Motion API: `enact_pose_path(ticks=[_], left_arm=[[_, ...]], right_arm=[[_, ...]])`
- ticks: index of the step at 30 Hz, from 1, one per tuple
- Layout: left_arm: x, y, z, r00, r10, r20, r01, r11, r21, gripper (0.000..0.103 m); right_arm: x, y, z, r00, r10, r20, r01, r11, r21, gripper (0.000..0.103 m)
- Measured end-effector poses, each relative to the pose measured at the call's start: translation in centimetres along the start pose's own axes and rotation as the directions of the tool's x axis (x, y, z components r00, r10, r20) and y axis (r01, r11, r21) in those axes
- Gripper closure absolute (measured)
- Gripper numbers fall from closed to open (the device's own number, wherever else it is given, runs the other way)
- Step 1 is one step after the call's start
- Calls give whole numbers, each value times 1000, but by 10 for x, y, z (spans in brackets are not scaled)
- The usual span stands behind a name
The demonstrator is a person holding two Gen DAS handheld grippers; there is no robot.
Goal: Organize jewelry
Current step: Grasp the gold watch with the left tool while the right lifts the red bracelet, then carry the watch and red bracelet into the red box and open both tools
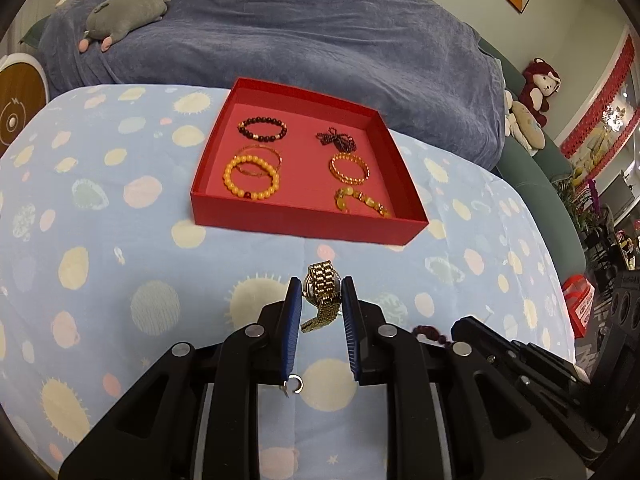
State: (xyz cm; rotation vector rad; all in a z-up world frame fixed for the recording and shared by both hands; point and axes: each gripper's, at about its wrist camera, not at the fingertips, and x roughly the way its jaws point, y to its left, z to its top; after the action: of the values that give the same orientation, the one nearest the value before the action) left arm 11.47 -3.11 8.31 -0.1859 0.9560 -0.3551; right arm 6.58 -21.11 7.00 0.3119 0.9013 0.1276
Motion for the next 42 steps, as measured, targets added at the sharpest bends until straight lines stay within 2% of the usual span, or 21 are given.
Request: enact_pose_path(ticks=[6, 10, 11, 14, 21, 27, 30, 31, 35, 42], left_arm=[[0, 3, 35, 999, 9, 52, -9, 1000, 4, 83], [-1, 7, 40, 998, 11, 64, -11, 1000, 1, 83], [-1, 8, 39, 998, 11, 61, -11, 1000, 0, 83], [4, 13, 30, 999, 15, 43, -14, 1000, -10, 83], [10, 18, 9, 1000, 15, -2, -15, 999, -38, 83], [12, 18, 3, 1000, 14, -14, -14, 999, -41, 83], [14, 17, 2, 1000, 13, -18, -14, 999, -39, 83], [14, 17, 2, 1000, 13, -20, -14, 999, -39, 83], [15, 17, 2, 1000, 14, -18, -14, 999, -36, 83], [18, 15, 15, 1000, 14, -5, -15, 999, -33, 83]], right_arm=[[10, 3, 43, 998, -22, 58, 24, 999, -38, 103], [16, -3, 39, 999, -35, 26, 36, 998, -53, 102], [17, -5, 32, 998, -51, 21, 52, 997, -52, 93], [27, -13, 6, 996, -89, -31, 87, 995, -46, 82], [57, -35, -24, 982, -143, -121, 143, 990, -13, 82], [67, -41, -30, 977, -173, -126, 171, 985, -21, 82], [68, -41, -28, 976, -177, -126, 175, 984, -28, 91], [69, -42, -27, 977, -168, -133, 166, 986, -25, 95], [61, -37, -16, 985, -136, -104, 136, 991, -7, 95], [39, -4, 34, 998, -67, 0, 67, 997, -42, 95]])
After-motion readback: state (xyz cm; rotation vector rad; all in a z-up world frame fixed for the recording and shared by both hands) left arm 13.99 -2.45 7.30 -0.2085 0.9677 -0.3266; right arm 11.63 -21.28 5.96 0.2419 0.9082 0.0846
